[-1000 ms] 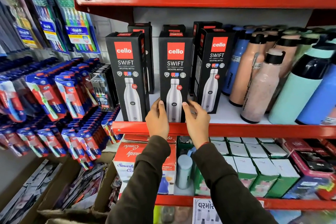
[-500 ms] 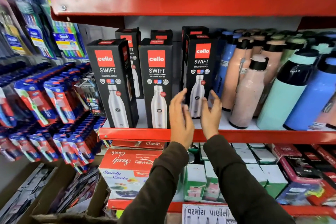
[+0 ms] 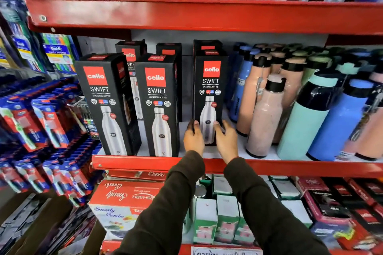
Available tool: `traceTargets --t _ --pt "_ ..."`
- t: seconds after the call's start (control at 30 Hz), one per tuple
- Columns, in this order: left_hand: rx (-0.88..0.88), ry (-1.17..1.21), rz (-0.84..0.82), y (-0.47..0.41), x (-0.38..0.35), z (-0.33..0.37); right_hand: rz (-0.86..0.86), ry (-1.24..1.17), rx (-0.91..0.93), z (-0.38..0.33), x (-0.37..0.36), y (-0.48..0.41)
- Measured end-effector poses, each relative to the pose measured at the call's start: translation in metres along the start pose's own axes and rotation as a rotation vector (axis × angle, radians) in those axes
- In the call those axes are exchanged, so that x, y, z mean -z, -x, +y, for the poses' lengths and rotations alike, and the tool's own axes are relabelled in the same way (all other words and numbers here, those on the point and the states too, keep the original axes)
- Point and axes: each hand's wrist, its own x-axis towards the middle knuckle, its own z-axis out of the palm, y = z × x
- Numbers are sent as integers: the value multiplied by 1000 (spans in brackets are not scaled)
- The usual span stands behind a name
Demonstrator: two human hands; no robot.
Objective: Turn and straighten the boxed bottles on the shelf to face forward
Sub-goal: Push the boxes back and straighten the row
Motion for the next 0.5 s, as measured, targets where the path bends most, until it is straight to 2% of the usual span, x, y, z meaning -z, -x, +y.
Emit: traceTargets --t 0.27,0.5 --pt "-61 -12 55 21 8 -5 50 25 62 1 10 20" --pt "-117 -123 68 41 24 -10 11 -24 74 -1 21 46"
